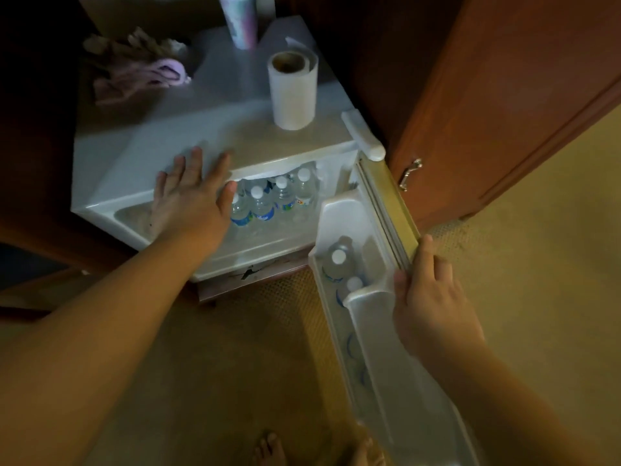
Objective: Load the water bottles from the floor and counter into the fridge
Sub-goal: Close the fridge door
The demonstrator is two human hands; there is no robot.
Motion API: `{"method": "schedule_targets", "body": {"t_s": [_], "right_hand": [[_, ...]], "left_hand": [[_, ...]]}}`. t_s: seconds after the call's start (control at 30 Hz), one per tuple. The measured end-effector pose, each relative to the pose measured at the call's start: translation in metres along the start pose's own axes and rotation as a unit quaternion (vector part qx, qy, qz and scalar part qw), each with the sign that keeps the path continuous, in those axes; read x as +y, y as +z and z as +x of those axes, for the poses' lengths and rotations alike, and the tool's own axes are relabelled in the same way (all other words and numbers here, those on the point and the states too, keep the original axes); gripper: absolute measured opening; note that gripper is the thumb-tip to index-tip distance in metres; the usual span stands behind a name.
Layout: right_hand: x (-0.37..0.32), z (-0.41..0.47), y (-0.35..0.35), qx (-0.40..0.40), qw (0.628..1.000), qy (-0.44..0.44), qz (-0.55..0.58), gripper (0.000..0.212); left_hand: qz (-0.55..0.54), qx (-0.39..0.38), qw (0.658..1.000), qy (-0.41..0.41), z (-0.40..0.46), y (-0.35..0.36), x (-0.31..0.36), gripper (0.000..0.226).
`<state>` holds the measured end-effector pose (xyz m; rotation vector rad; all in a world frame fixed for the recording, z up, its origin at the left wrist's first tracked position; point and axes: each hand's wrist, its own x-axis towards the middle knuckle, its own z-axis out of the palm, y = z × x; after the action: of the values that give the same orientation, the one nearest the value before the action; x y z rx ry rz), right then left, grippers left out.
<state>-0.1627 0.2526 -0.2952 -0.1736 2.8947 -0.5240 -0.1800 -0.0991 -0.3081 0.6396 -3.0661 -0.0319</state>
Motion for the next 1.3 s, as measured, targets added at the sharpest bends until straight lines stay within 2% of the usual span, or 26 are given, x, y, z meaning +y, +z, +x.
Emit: {"method": "schedule_targets", "body": {"t_s": [0.1, 0.27, 0.43, 0.67, 0.9, 1.13, 1.3], "right_hand": [[-0.016, -0.012, 0.013, -0.006, 0.999, -0.041, 0.001, 0.071], [-0.031, -0.02, 0.02, -0.046, 0.99, -0.131, -0.014, 0.094], [-0.033, -0.015, 0.021, -0.061, 0.976, -0.205, -0.033, 0.086], [-0.057, 0.012, 0.029, -0.076, 0.938, -0.332, -0.064, 0.073], [-0.106, 0.026, 0.049, -0.058, 0.942, -0.324, -0.071, 0.069], [-0.151, 0.049, 0.064, -0.048, 0.95, -0.298, -0.078, 0.069], [-0.168, 0.068, 0.07, -0.031, 0.948, -0.304, -0.084, 0.068]], "left_hand": [[-0.022, -0.031, 0.999, 0.016, -0.001, -0.018, -0.015, 0.061], [-0.035, -0.047, 0.996, -0.064, -0.026, -0.039, -0.055, 0.066], [-0.03, -0.101, 0.992, -0.071, -0.044, -0.04, -0.096, 0.073], [-0.054, -0.104, 0.991, -0.06, -0.041, -0.037, -0.101, 0.077], [-0.067, -0.116, 0.989, -0.057, -0.037, -0.039, -0.103, 0.077], [-0.072, -0.132, 0.987, -0.065, -0.035, -0.047, -0.103, 0.105], [-0.083, -0.135, 0.986, -0.057, -0.037, -0.049, -0.102, 0.105]]}}
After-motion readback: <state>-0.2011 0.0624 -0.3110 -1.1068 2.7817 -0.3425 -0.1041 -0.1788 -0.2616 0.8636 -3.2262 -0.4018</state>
